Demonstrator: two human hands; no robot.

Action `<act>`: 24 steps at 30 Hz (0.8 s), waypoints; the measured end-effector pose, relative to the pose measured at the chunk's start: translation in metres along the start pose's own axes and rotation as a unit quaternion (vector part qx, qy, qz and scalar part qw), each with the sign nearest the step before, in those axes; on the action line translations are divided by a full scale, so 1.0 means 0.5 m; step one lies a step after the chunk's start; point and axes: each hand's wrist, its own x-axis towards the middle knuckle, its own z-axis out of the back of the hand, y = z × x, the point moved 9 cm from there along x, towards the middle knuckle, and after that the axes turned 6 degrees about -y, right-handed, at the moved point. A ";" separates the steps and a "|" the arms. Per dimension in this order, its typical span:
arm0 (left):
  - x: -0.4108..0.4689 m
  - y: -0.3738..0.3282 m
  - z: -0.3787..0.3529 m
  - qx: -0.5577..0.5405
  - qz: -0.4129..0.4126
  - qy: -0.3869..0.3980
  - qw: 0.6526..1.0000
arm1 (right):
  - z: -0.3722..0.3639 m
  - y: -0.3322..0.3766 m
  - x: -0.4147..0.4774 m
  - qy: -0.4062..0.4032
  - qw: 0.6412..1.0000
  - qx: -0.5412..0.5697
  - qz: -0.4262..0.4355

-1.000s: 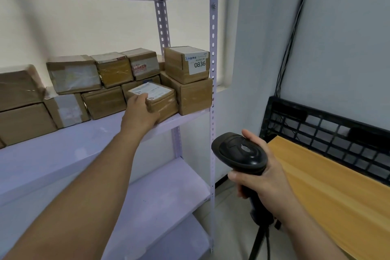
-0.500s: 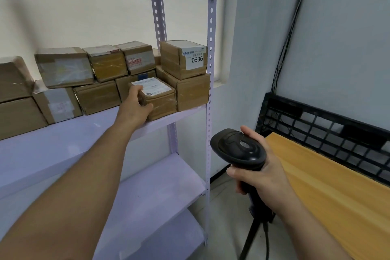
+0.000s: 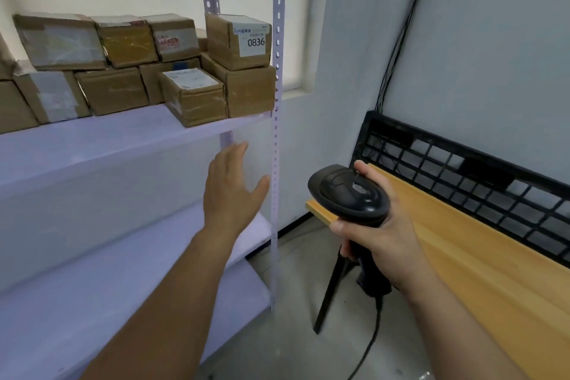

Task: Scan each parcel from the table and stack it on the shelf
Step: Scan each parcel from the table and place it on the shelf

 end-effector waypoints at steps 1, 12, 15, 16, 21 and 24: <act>-0.034 -0.015 -0.017 -0.010 0.005 0.008 1.000 | 0.017 0.000 -0.015 -0.003 1.000 -0.002 0.002; -0.317 -0.230 -0.193 -0.029 0.002 0.117 0.993 | 0.281 -0.021 -0.216 -0.066 0.997 -0.027 0.005; -0.388 -0.312 -0.246 -0.038 -0.017 0.151 0.988 | 0.370 -0.023 -0.277 -0.099 0.994 -0.038 0.005; -0.411 -0.338 -0.263 -0.043 -0.022 0.162 0.986 | 0.398 -0.026 -0.296 -0.108 0.993 -0.039 0.001; -0.521 -0.458 -0.358 -0.064 -0.041 0.218 0.973 | 0.546 -0.027 -0.389 -0.155 0.986 -0.057 -0.002; -0.580 -0.527 -0.411 -0.070 -0.052 0.251 0.964 | 0.632 -0.026 -0.442 -0.183 0.981 -0.060 -0.009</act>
